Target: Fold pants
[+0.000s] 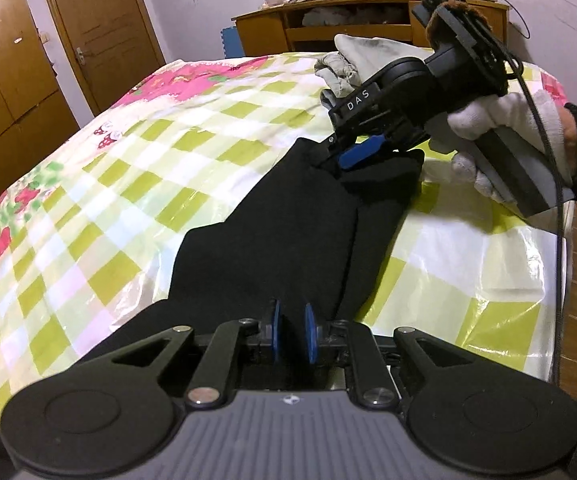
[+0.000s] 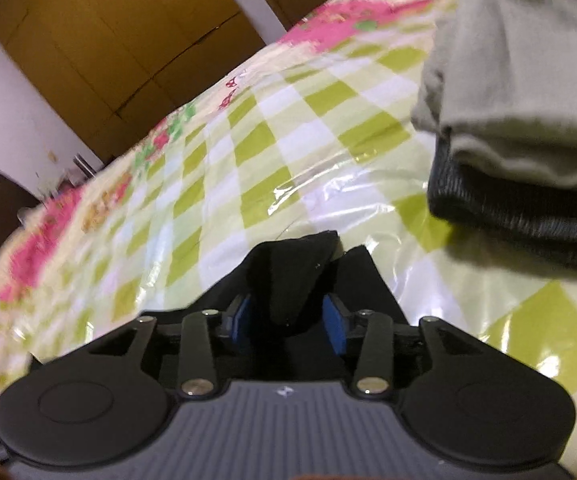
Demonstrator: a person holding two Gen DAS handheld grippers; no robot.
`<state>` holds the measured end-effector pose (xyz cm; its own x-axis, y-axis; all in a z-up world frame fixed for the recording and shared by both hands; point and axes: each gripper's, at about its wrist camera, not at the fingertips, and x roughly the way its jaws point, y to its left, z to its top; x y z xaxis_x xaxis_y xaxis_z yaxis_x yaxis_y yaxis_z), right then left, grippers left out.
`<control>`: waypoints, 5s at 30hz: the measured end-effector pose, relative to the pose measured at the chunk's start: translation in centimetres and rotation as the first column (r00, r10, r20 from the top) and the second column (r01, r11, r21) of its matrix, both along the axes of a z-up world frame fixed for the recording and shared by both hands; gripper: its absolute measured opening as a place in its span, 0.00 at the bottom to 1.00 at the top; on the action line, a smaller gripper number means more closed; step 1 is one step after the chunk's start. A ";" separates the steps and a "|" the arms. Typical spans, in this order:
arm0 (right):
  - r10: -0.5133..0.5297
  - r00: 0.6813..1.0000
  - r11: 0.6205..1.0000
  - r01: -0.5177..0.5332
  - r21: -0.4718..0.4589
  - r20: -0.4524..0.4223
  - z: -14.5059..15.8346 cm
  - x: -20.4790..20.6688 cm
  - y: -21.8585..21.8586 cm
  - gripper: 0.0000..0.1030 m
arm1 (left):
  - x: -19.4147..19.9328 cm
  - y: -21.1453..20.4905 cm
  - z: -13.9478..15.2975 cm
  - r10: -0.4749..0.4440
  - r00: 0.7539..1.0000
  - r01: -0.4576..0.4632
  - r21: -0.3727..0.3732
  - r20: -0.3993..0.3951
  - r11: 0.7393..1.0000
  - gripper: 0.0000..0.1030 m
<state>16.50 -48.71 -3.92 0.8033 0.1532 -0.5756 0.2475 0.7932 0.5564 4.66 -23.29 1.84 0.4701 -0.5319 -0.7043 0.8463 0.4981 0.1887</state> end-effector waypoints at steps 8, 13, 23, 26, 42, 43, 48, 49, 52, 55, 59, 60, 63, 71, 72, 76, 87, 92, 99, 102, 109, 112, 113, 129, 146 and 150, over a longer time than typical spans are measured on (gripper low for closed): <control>-0.020 0.998 0.986 0.010 0.168 0.060 -1.4 -0.8 -2.4 0.40 | -0.2 -0.4 -0.3 -0.024 0.999 0.024 0.018 0.032 1.000 0.29; 0.055 0.998 0.995 -0.058 0.087 0.034 -1.1 0.5 -1.2 0.34 | -0.2 -1.0 -0.2 -0.027 0.999 0.026 0.012 0.027 1.000 0.30; 0.094 0.990 0.985 -0.107 0.132 0.102 2.4 -0.6 -1.5 0.03 | -0.4 -0.9 1.8 -0.034 0.999 0.035 -0.029 0.035 0.999 0.34; 0.123 0.983 0.986 -0.136 0.095 0.137 6.4 -2.6 -2.0 0.03 | -0.3 -1.0 2.6 -0.044 0.999 0.046 -0.064 0.029 0.997 0.40; 0.031 0.997 0.999 -0.029 0.024 -0.069 2.8 -5.3 -1.3 0.15 | -0.3 -1.4 -0.3 -0.036 0.999 0.036 0.005 0.035 0.999 0.43; 0.008 0.999 0.996 -0.003 0.086 -0.050 2.3 -5.6 -1.6 0.15 | -0.2 -1.4 -0.4 -0.033 0.999 0.033 0.004 0.031 0.999 0.44; -0.008 0.997 0.994 0.016 0.109 -0.077 1.9 -5.7 -1.2 0.19 | -0.4 -1.4 -1.0 -0.033 0.999 0.033 0.002 0.011 0.999 0.44; -0.013 0.995 0.995 0.022 0.101 -0.098 1.6 -5.5 -1.2 0.19 | -0.4 -1.4 -1.1 -0.034 0.999 0.034 0.001 0.006 0.999 0.44; -0.068 0.991 0.980 0.089 0.180 -0.119 0.2 -5.8 -2.1 0.21 | -0.4 -1.4 -1.3 -0.037 0.999 0.037 0.003 0.000 0.999 0.44; -0.100 0.991 0.956 0.119 0.268 -0.085 -0.6 -5.6 -2.7 0.30 | -0.2 -1.3 -1.3 -0.034 0.999 0.034 -0.002 -0.004 0.999 0.44; -0.116 0.990 0.952 0.132 0.277 -0.076 -1.4 -5.1 -2.6 0.31 | -0.3 -1.2 -1.1 -0.029 1.000 0.029 -0.010 0.003 1.000 0.44; -0.114 0.991 0.953 0.129 0.276 -0.069 -1.3 -5.1 -2.6 0.25 | -0.3 -1.1 -1.1 -0.028 1.000 0.028 -0.011 0.007 1.000 0.45; -0.108 0.994 0.960 0.105 0.259 -0.006 0.0 -5.4 -2.4 0.07 | -0.3 -0.8 -0.4 -0.024 1.000 0.024 -0.020 0.015 1.000 0.45; -0.044 0.983 0.962 -0.006 0.274 0.177 6.0 -7.7 -1.5 0.03 | -1.3 0.1 2.3 -0.036 0.998 0.039 -0.062 0.050 0.997 0.51; -0.041 0.984 0.962 -0.008 0.274 0.174 6.2 -8.2 -1.3 0.03 | -1.4 0.1 1.8 -0.037 0.998 0.039 -0.052 0.042 0.998 0.51; -0.093 0.994 0.950 0.072 0.305 0.053 2.6 -9.3 -2.0 0.04 | -1.4 -0.1 -0.4 -0.037 0.999 0.037 -0.008 -0.008 0.999 0.51; -0.154 0.988 0.907 0.132 0.400 0.025 -1.0 -7.6 -3.0 0.24 | -1.4 1.5 -1.2 0.019 1.000 -0.019 0.003 -0.009 1.000 0.51; -0.099 0.995 0.921 0.079 0.381 0.034 -0.5 -5.8 -1.4 0.26 | -1.7 0.4 -1.0 -0.001 0.999 0.002 -0.019 0.034 1.000 0.52; -0.071 0.987 0.923 0.010 0.385 0.144 2.8 -4.4 -0.8 0.06 | -1.8 -1.7 0.1 0.008 0.992 0.000 -0.068 0.124 0.998 0.55; -0.057 0.978 0.922 -0.025 0.387 0.199 4.8 -4.6 -0.8 0.06 | -1.5 -2.9 -0.9 0.039 0.972 -0.040 0.000 0.231 0.999 0.54; -0.046 0.975 0.916 -0.046 0.397 0.218 5.3 -4.8 -0.8 0.06 | 0.6 -3.2 -1.3 0.059 0.979 -0.068 0.041 0.197 0.997 0.20; -0.072 0.978 0.910 -0.017 0.415 0.197 4.2 -5.1 -0.9 0.06 | 0.1 -2.9 0.1 0.046 0.975 -0.053 0.024 0.218 0.998 0.19; -0.083 0.977 0.907 -0.007 0.421 0.196 4.1 -5.4 -1.1 0.06 | -0.1 -2.7 0.6 0.044 0.975 -0.049 0.015 0.220 0.999 0.19; -0.125 0.992 0.920 0.114 0.375 0.005 -0.8 -8.7 -2.3 0.10 | -2.2 -3.1 -3.0 -0.051 0.993 0.041 0.097 0.104 0.994 0.20; -0.053 0.958 0.968 -0.021 0.251 0.283 7.7 -6.5 -0.9 0.07 | -2.7 -1.7 -0.9 -0.056 0.989 0.050 0.042 0.140 0.998 0.21; -0.121 0.986 0.949 0.080 0.306 0.115 2.8 -8.4 -1.9 0.08 | -3.5 -2.3 -2.4 -0.099 0.989 0.091 0.072 0.112 0.993 0.21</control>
<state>8.07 -50.63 -1.12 0.8882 0.2169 -0.4049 0.2267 0.5597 0.7971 1.19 -25.55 -0.56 0.5001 -0.5319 -0.6834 0.8597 0.3998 0.3179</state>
